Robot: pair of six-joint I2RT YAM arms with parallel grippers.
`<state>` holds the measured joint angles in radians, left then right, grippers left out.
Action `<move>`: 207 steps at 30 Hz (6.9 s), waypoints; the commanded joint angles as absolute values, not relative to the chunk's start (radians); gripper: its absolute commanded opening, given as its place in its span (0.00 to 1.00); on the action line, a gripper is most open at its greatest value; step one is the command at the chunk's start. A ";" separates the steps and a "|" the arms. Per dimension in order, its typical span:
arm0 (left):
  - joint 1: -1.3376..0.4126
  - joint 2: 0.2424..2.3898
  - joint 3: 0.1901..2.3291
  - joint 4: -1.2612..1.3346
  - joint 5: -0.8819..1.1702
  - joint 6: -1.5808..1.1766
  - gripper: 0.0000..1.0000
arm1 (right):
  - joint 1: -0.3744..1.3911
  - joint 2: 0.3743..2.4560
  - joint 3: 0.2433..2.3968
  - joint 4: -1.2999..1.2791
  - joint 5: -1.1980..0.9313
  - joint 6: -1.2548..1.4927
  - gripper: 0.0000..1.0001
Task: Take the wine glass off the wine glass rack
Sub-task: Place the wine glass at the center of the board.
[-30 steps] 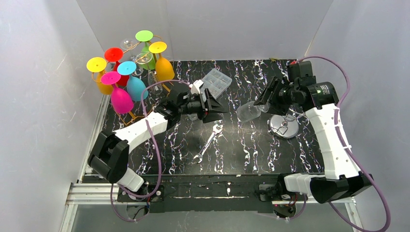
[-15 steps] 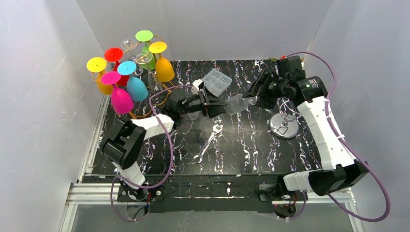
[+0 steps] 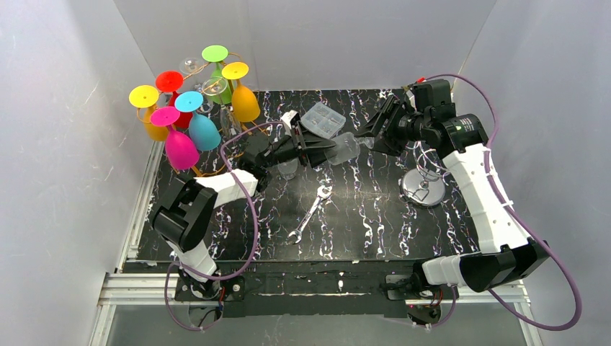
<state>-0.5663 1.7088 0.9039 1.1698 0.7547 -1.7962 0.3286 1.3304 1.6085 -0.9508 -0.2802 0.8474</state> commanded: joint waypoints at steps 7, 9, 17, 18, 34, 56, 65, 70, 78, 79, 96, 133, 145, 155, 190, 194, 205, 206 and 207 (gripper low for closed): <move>-0.545 1.621 0.938 1.246 0.734 -1.857 0.36 | 0.334 1.296 1.583 -0.737 -0.400 0.946 0.56; -0.545 1.616 0.940 1.246 0.732 -1.859 0.35 | 0.336 1.291 1.564 -0.715 -0.409 0.955 0.56; -0.543 1.593 0.939 1.233 0.726 -1.853 0.34 | 0.344 1.284 1.520 -0.683 -0.402 0.961 0.56; -0.543 1.584 0.934 1.228 0.726 -1.848 0.37 | 0.344 1.284 1.519 -0.683 -0.400 0.961 0.56; -0.486 1.483 0.866 1.201 0.739 -1.842 0.39 | 0.330 1.286 1.467 -0.610 -0.409 1.007 0.56; -0.448 1.439 0.834 1.192 0.748 -1.851 0.25 | 0.291 1.273 1.425 -0.578 -0.440 1.021 0.55; -0.445 1.440 0.837 1.188 0.753 -1.850 0.14 | 0.284 1.273 1.411 -0.570 -0.449 1.013 0.55; -0.445 1.440 0.842 1.175 0.757 -1.842 0.06 | 0.284 1.277 1.409 -0.572 -0.449 1.003 0.55; -0.445 1.433 0.863 1.114 0.764 -1.807 0.00 | 0.284 1.276 1.384 -0.546 -0.461 1.000 0.71; -0.445 1.431 0.868 1.104 0.763 -1.801 0.00 | 0.284 1.275 1.380 -0.542 -0.462 1.000 0.74; -0.446 1.325 0.935 0.650 0.770 -1.515 0.00 | 0.328 1.366 1.615 -0.811 -0.254 0.772 0.93; -0.462 1.302 1.296 -0.897 -0.038 -0.631 0.00 | 0.549 1.663 1.866 -0.836 0.070 0.482 0.98; -0.710 1.555 1.556 -0.943 -0.176 -0.616 0.00 | 0.451 1.610 1.890 -0.869 0.077 0.448 0.98; -0.819 1.805 1.862 -0.978 -0.197 -0.583 0.00 | 0.431 1.459 1.948 -0.869 0.254 0.464 0.98; -0.817 2.405 2.519 -1.099 -0.196 -0.397 0.20 | 0.431 1.301 1.868 -0.807 0.297 0.471 0.98; -0.815 2.400 2.553 -1.092 -0.180 -0.389 0.30 | 0.431 1.310 1.881 -0.815 0.279 0.471 0.98; -0.814 2.301 2.580 -1.078 -0.164 -0.376 0.49 | 0.431 1.304 1.875 -0.821 0.255 0.480 0.98; -0.814 2.283 2.576 -1.077 -0.169 -0.374 0.51 | 0.430 1.304 1.878 -0.822 0.252 0.479 0.98; -0.814 2.261 2.570 -1.078 -0.174 -0.374 0.52 | 0.431 1.304 1.880 -0.824 0.248 0.480 0.98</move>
<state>-0.8188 2.4119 2.5576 -1.0710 -0.1677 -0.3862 0.4320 1.3151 1.8511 -0.8364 0.2581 0.4824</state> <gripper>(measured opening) 0.493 0.983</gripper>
